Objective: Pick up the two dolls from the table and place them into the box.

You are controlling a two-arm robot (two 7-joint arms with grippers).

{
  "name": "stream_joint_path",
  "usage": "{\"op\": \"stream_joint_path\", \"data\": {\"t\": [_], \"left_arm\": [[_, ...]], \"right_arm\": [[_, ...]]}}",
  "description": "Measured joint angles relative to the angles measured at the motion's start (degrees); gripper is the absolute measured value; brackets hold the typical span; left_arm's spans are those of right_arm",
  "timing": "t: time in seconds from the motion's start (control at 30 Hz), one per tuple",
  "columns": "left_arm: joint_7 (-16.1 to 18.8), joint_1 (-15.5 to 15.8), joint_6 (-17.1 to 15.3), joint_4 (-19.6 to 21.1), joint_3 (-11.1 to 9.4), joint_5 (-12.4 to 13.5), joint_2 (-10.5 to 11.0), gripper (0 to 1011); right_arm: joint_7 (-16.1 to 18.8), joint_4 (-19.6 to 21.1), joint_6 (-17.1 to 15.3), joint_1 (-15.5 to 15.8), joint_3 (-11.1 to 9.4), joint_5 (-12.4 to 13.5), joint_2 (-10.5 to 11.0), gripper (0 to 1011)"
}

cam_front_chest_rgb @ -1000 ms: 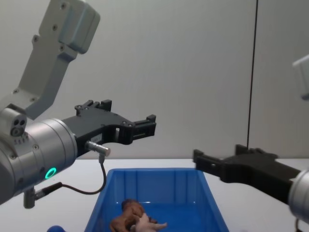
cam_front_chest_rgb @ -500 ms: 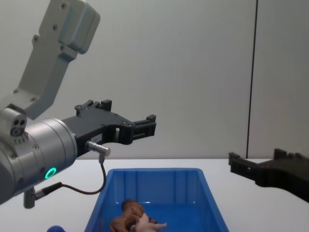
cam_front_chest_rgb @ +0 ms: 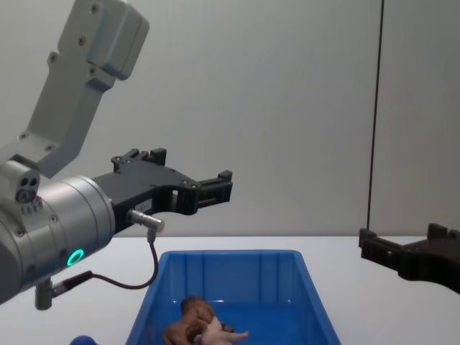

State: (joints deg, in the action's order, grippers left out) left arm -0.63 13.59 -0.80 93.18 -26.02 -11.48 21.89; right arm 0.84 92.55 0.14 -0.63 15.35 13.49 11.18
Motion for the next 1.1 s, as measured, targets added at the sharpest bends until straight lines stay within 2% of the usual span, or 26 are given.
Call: {"op": "stream_joint_path", "data": {"t": [0.57,0.87,1.1], "left_arm": [[0.4,-0.4,-0.2,0.4,0.2,-0.2,0.3,1002],[3.2,-2.6,-2.5,3.1,1.2,-2.3,2.4,1002],[6.1,-5.2,-6.0,6.1,2.3,-4.6,4.7,1002]], "right_arm": [[-0.7,0.4,0.1,0.4,-0.2,0.1,0.3,1001],[-0.8,0.4,0.1,0.4,-0.2,0.1,0.3,1001],[-0.9,0.5,0.1,0.5,-0.2,0.1,0.3,1001]]}}
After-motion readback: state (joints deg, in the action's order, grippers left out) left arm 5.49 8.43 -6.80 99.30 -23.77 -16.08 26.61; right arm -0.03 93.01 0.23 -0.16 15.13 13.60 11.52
